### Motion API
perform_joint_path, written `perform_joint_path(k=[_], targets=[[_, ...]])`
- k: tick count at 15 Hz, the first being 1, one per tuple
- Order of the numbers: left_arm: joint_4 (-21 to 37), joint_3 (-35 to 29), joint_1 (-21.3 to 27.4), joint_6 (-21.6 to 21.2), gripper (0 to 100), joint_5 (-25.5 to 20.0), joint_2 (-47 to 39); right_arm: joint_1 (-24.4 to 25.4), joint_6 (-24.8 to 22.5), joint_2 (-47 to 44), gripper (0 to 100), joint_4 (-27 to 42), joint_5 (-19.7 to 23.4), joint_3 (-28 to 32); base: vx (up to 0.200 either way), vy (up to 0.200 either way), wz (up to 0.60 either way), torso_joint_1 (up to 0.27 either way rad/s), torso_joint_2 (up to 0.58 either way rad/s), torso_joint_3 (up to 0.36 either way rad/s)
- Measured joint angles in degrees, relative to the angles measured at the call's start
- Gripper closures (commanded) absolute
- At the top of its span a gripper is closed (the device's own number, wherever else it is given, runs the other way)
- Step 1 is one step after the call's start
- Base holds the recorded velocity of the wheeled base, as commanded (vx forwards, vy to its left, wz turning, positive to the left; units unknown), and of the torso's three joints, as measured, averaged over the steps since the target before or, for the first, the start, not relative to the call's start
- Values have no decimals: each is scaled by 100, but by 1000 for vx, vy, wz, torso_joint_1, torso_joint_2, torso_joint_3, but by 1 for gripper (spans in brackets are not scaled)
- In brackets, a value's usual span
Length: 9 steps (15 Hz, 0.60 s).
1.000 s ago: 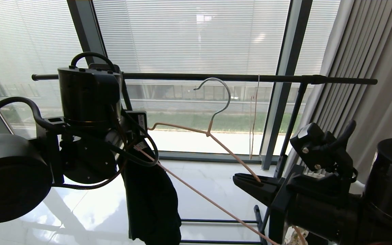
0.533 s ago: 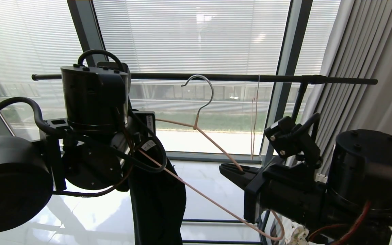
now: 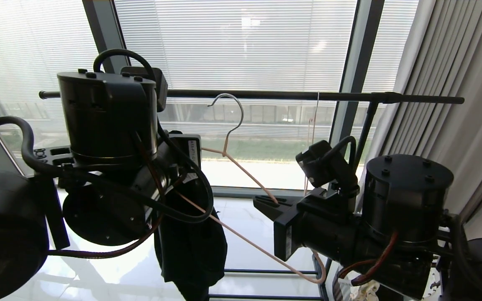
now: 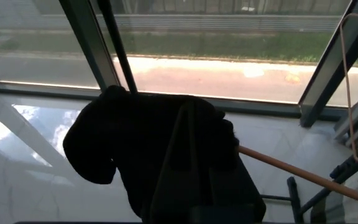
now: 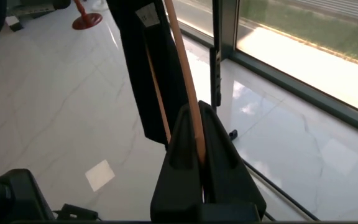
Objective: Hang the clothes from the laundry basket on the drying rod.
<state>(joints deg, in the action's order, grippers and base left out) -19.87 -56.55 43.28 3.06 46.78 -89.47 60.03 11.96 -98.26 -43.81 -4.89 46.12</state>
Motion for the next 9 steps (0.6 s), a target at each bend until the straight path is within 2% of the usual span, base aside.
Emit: perform_joint_path(k=[2,5,9], targets=[[0,22,-235,-16,100,5,49,-29,7,-11,100,0,-197,-10,0,0,0,0,0,0],[-5,-108,-773,-90,100,5,80,-44,9,90,100,2,-277,-91,0,0,0,0,0,0],[-7,-185,-968,-194,100,-20,101,-41,13,368,100,7,-283,-185,0,0,0,0,0,0]])
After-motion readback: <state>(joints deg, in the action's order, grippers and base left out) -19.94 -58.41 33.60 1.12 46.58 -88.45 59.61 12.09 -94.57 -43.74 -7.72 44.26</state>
